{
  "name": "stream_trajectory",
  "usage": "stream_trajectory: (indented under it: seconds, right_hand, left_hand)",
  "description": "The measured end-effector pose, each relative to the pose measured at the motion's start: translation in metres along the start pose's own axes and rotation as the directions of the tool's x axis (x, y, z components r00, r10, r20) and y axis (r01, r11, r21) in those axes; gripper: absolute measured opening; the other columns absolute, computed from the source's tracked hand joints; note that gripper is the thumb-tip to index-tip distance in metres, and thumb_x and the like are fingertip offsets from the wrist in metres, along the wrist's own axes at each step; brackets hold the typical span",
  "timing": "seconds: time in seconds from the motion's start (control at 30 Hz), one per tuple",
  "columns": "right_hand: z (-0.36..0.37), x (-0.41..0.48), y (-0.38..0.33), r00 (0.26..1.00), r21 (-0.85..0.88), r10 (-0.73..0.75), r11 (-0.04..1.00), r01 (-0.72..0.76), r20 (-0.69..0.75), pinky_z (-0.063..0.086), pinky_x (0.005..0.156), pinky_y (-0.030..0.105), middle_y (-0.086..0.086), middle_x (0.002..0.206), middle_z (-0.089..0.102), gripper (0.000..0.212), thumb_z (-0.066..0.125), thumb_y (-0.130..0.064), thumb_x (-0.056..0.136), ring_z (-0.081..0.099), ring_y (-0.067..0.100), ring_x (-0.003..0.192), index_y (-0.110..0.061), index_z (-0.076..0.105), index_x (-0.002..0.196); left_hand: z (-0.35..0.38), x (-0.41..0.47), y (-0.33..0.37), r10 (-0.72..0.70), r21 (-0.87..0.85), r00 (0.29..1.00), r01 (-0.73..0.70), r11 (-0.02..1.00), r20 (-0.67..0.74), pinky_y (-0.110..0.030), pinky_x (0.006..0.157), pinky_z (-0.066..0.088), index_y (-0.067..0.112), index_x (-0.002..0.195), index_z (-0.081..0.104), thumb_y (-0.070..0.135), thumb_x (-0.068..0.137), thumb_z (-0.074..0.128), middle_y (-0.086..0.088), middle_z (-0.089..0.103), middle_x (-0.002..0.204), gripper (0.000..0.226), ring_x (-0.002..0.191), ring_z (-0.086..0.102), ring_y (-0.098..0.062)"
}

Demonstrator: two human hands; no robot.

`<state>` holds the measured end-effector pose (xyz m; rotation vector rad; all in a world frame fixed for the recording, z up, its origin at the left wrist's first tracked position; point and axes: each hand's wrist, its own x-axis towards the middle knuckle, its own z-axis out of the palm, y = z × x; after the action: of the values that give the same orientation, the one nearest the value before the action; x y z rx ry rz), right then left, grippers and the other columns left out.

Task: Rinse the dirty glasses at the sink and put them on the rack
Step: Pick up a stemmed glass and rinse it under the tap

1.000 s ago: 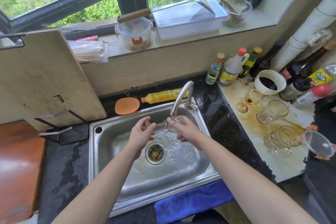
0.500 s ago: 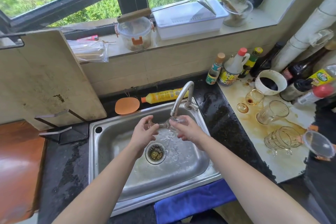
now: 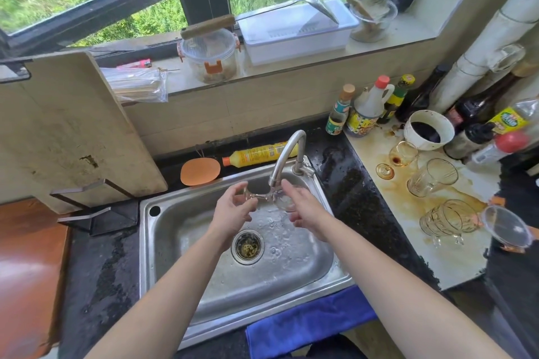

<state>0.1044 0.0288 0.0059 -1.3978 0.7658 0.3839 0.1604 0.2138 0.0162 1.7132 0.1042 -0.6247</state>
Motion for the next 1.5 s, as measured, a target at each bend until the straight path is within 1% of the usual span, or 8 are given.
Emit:
stream_trajectory:
  seconds: [0.1, 0.3, 0.53, 0.63, 0.97, 1.17, 1.3, 1.5]
  right_hand:
    - [-0.001, -0.001, 0.000, 0.998, -0.019, 0.061, 0.998, -0.062, -0.030, 0.048, 0.064, 0.028, 0.006, 0.099, 0.062, 0.064, 0.051, -0.076, 0.089, 0.055, 0.015, 0.068, -0.022, 0.056, 0.123]
    - [0.001, 0.002, 0.004, 1.000, 0.238, -0.012, 0.971, 0.010, 0.004, 0.058, 0.078, 0.035, 0.001, 0.127, 0.053, 0.053, 0.061, -0.026, 0.099, 0.056, 0.028, 0.118, -0.026, 0.040, 0.148]
    - [-0.003, 0.005, 0.007, 0.999, 0.188, 0.039, 0.981, -0.041, 0.015, 0.057, 0.069, 0.031, 0.015, 0.130, 0.051, 0.051, 0.052, -0.049, 0.103, 0.063, 0.025, 0.090, -0.017, 0.044, 0.142]
    - [-0.003, 0.005, 0.012, 0.998, 0.173, 0.062, 0.983, -0.065, 0.021, 0.058, 0.074, 0.033, 0.008, 0.141, 0.046, 0.056, 0.048, -0.053, 0.103, 0.064, 0.027, 0.103, -0.021, 0.039, 0.148]
    - [-0.009, 0.005, 0.023, 0.999, 0.139, 0.034, 0.990, -0.038, 0.033, 0.050, 0.105, 0.042, 0.005, 0.158, 0.036, 0.055, 0.047, -0.012, 0.104, 0.046, 0.032, 0.134, -0.019, 0.035, 0.157]
    - [-0.017, 0.005, 0.029, 1.000, 0.096, -0.002, 0.995, 0.000, 0.017, 0.052, 0.102, 0.034, 0.011, 0.158, 0.035, 0.073, 0.063, 0.004, 0.091, 0.053, 0.024, 0.126, -0.021, 0.037, 0.154]
    - [-0.013, 0.006, 0.032, 1.000, 0.027, -0.012, 1.000, 0.012, 0.003, 0.050, 0.101, 0.036, 0.011, 0.160, 0.033, 0.083, 0.078, 0.002, 0.082, 0.051, 0.020, 0.120, -0.023, 0.040, 0.152]
    - [-0.005, 0.008, 0.034, 0.999, -0.071, -0.045, 0.996, 0.047, 0.026, 0.048, 0.109, 0.048, 0.008, 0.156, 0.039, 0.087, 0.085, -0.008, 0.078, 0.049, 0.026, 0.133, -0.031, 0.042, 0.151]
  left_hand:
    - [0.004, -0.001, 0.001, 0.026, 0.057, 1.000, -0.025, 0.998, -0.016, -0.029, 0.066, 0.052, 0.017, 0.136, 0.055, 0.011, 0.092, 0.070, -0.011, 0.066, 0.111, 0.046, 0.084, 0.065, -0.018]
    - [0.005, 0.000, 0.000, 0.006, 0.101, 0.998, -0.001, 0.995, -0.059, -0.024, 0.059, 0.050, 0.014, 0.136, 0.054, 0.017, 0.093, 0.070, -0.010, 0.066, 0.111, 0.046, 0.075, 0.062, -0.015]
    - [0.014, 0.003, 0.007, 0.001, 0.036, 1.000, 0.000, 0.999, -0.031, -0.029, 0.071, 0.055, 0.020, 0.131, 0.056, 0.007, 0.088, 0.073, -0.010, 0.063, 0.117, 0.048, 0.094, 0.066, -0.023]
    - [0.018, 0.006, 0.008, -0.002, 0.013, 0.998, 0.002, 1.000, -0.058, -0.027, 0.070, 0.054, 0.019, 0.122, 0.060, 0.001, 0.084, 0.074, -0.010, 0.066, 0.116, 0.044, 0.093, 0.066, -0.022]
    - [0.036, 0.014, 0.011, 0.011, 0.054, 0.999, -0.008, 0.998, -0.049, -0.044, 0.089, 0.059, 0.014, 0.117, 0.063, -0.002, 0.069, 0.085, -0.008, 0.070, 0.107, 0.055, 0.099, 0.069, -0.023]
    - [0.036, 0.010, 0.019, -0.050, -0.137, 0.992, 0.066, 0.988, 0.114, -0.038, 0.087, 0.059, 0.010, 0.123, 0.061, 0.010, 0.064, 0.093, -0.012, 0.073, 0.110, 0.068, 0.102, 0.072, -0.027]
    - [0.040, 0.007, 0.025, -0.095, -0.321, 0.985, 0.138, 0.937, 0.145, -0.031, 0.075, 0.060, -0.001, 0.117, 0.067, 0.002, 0.076, 0.082, -0.018, 0.075, 0.108, 0.044, 0.090, 0.074, -0.027]
    - [0.043, 0.006, 0.022, -0.144, -0.344, 0.983, 0.174, 0.923, 0.111, -0.034, 0.071, 0.062, -0.007, 0.112, 0.067, -0.002, 0.090, 0.068, -0.026, 0.073, 0.105, 0.022, 0.085, 0.073, -0.033]
